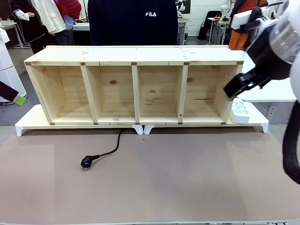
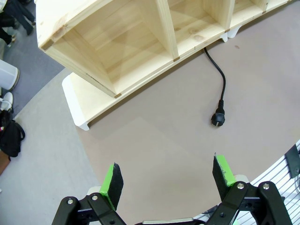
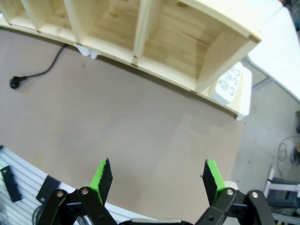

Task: Perform cable management.
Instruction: When the cord part of the Power Cable appears at the lower middle area of the table and stops, grasp the cord part of the Power Cable.

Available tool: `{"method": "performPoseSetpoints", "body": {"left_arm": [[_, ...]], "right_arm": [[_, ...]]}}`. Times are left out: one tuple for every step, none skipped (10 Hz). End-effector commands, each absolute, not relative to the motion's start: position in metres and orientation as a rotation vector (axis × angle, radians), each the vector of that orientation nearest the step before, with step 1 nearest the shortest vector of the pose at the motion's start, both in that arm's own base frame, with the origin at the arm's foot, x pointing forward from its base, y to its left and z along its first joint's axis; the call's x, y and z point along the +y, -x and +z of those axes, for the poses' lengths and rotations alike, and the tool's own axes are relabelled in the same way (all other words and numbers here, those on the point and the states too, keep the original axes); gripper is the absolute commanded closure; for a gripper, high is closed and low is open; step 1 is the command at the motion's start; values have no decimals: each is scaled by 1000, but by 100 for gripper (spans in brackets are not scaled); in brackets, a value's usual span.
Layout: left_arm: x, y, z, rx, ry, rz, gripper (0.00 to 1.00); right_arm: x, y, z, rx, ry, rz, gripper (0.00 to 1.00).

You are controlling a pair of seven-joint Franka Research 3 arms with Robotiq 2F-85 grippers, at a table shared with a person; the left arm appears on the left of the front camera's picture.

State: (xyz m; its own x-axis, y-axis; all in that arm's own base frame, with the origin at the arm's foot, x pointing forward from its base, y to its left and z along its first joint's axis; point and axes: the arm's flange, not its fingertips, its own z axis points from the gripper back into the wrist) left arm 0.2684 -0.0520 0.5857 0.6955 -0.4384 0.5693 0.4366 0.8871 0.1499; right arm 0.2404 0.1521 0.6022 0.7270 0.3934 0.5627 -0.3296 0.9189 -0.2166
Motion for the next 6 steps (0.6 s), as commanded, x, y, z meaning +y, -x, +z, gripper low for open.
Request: {"method": "performPoseSetpoints", "body": {"left_arm": [[-53, -268, 586, -640, 0, -491, 0], [-53, -268, 586, -640, 0, -491, 0], [-53, -268, 586, -640, 0, -491, 0], [-53, -268, 586, -640, 0, -491, 0], [-53, -268, 586, -640, 0, -491, 0], [-53, -268, 586, -640, 0, -491, 0]], "right_arm": [[184, -247, 601, -587, 58, 366, 0], [202, -247, 600, -569, 47, 385, 0], [220, -247, 597, -562, 38, 401, 0], [237, -253, 592, -545, 26, 406, 0], [256, -263, 588, -512, -6, 397, 0], [272, -269, 584, -497, -28, 383, 0]]}}
